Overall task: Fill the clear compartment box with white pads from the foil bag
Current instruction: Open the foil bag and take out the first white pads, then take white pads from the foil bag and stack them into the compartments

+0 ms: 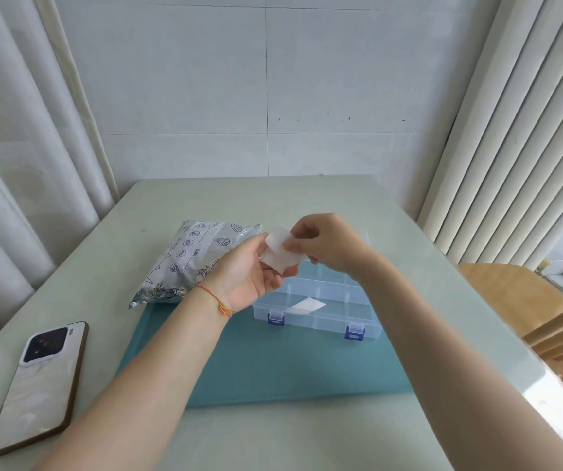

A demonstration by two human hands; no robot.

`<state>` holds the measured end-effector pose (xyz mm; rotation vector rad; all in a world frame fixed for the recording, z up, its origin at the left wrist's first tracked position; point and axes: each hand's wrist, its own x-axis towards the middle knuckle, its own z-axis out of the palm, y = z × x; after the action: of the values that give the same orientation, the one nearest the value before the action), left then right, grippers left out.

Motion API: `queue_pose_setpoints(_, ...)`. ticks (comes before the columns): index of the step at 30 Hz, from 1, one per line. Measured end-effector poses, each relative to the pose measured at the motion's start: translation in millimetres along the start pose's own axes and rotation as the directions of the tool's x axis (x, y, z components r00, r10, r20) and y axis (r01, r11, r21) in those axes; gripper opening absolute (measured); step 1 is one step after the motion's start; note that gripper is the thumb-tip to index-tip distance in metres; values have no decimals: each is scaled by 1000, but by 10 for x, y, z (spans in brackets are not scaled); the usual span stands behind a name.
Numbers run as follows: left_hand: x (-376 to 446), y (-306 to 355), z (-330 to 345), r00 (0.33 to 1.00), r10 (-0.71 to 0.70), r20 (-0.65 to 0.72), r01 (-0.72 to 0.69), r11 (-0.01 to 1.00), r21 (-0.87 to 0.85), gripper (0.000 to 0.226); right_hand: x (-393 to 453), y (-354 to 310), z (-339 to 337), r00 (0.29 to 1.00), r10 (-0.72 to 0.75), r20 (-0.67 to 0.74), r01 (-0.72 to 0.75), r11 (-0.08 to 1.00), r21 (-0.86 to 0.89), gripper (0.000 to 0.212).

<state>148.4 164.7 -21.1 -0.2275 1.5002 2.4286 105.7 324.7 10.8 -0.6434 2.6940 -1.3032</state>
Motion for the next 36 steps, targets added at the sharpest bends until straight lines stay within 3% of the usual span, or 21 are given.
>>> queue_pose_setpoints(2, 1, -11, 17, 1000, -9, 10, 9, 999, -37, 45, 12, -11, 66, 997, 20, -72, -19, 1000, 16, 14)
queue_pose_setpoints(4, 1, -22, 32, 1000, -2, 6, 3, 997, -72, 49, 11, -5, 100, 983, 119, -137, -85, 970, 230, 14)
queue_pose_setpoints(7, 15, -48, 43, 998, 41, -43, -45, 994, -98, 43, -34, 7, 108, 973, 223, -63, -180, 898, 401, 13)
queue_pose_setpoints(11, 42, -88, 73, 993, 59, -104, -73, 988, -139, 33, -83, -14, 119, 968, 251, 7, -241, 922, 303, 16)
queue_pose_setpoints(20, 73, -112, 186, 982, 119, -148, -149, 965, -215, 24, -12, 25, 316, 955, 255, -152, -232, 961, 150, 30)
queue_pose_setpoints(23, 60, -92, 162, 978, 107, -179, -145, 966, -213, 21, -42, 20, 268, 949, 293, -119, -259, 936, 238, 36)
queue_pose_setpoints(27, 41, -57, 127, 981, 65, -181, -108, 966, -236, 26, -47, 38, 165, 948, 313, -59, -263, 873, 410, 21)
queue_pose_setpoints(36, 34, -76, 87, 997, -14, -79, 1, 987, -162, 23, -12, 35, 35, 965, 151, -213, -104, 971, 217, 8)
